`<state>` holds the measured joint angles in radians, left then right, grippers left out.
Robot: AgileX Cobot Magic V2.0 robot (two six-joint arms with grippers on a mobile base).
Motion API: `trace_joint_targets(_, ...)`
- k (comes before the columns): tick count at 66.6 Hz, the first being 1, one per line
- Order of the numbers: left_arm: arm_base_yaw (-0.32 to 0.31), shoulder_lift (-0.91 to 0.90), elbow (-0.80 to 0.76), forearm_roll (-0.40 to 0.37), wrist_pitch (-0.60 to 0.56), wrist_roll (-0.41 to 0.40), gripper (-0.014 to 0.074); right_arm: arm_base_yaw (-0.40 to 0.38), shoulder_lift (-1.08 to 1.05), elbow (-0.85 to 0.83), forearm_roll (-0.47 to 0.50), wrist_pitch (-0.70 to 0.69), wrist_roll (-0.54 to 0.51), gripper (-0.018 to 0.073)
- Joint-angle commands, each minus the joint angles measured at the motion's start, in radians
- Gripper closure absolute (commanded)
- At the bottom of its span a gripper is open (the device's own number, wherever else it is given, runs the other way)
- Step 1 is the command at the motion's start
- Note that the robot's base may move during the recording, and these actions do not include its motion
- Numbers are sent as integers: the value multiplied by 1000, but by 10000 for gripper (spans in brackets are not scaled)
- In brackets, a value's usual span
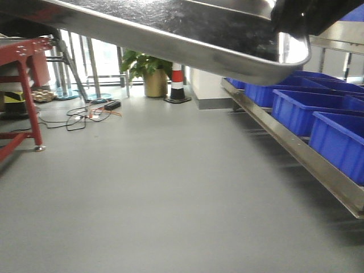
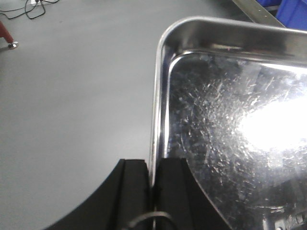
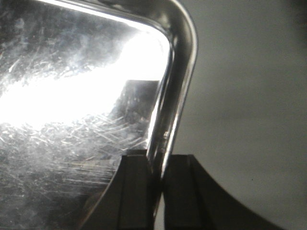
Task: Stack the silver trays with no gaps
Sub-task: 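Hold the tray raised in both grippers while the base turns away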
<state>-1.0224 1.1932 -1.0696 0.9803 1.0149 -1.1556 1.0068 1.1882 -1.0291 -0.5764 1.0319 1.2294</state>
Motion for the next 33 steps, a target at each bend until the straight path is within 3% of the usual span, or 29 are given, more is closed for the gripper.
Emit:
trace_joint_targets(1, -1, -10, -3, 63, 36, -7, 606, 3, -11, -4, -23, 32, -11, 557)
trace_joint_targets(33, -1, -10, -3, 63, 36, -7, 606, 3, -11, -4, -23, 32, -11, 557)
